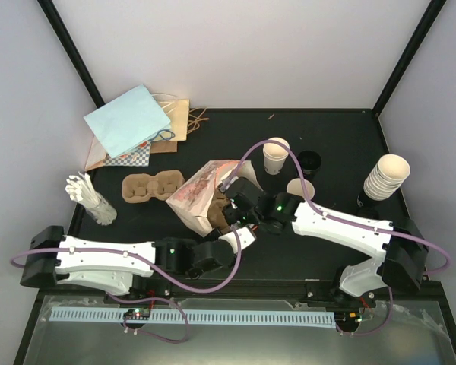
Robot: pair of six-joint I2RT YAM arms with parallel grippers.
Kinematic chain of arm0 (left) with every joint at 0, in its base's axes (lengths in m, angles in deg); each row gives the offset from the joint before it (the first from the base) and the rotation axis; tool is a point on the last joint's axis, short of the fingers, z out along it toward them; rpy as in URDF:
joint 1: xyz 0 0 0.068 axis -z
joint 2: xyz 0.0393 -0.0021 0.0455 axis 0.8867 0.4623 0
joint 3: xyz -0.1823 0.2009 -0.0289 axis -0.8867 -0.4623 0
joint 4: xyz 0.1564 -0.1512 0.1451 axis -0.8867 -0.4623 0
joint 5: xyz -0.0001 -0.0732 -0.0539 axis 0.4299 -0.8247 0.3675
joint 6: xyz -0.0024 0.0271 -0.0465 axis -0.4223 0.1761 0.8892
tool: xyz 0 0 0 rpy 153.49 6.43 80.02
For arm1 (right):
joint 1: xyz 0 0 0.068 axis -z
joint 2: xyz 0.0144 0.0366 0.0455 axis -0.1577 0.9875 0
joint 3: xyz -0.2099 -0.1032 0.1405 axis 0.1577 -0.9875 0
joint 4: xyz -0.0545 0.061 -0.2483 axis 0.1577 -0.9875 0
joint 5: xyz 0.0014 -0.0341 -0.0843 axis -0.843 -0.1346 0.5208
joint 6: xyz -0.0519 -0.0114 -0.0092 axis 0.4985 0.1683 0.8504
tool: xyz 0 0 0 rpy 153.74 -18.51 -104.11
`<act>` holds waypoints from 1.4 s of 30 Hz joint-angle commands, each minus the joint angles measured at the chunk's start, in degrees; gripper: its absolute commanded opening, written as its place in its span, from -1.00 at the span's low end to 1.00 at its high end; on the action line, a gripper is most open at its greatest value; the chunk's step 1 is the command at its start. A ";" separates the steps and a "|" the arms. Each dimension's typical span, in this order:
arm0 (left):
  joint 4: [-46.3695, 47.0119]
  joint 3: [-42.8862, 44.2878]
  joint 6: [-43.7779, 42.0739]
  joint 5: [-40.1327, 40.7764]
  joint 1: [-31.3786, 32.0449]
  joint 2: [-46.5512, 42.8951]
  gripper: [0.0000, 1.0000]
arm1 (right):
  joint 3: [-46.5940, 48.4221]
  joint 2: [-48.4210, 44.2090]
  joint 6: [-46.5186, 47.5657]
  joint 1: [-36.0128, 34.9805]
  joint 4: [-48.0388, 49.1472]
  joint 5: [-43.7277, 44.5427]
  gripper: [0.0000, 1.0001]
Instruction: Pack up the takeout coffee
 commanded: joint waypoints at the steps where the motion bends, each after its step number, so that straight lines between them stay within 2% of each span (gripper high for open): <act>1: 7.93 -0.75 -3.48 -12.94 0.48 -3.52 -0.97 | -0.96 1.40 1.12 -0.51 3.75 -2.54 -0.41; 8: 7.26 -1.07 -4.76 -19.35 0.66 -3.49 -0.97 | -0.57 3.39 1.58 -0.45 3.48 -3.41 -0.41; 18: 6.09 -0.83 -4.86 -19.44 0.70 -5.74 -0.97 | -5.74 5.02 2.83 -0.46 7.84 -3.47 -0.41; 23: 5.87 -0.26 -5.15 -21.25 1.08 -4.60 -0.97 | -5.43 7.27 2.33 -0.52 8.28 -2.98 -0.41; 42: 5.39 1.97 -5.48 -22.09 2.76 -2.49 -0.97 | -10.85 13.04 4.10 -0.51 19.40 1.51 -0.41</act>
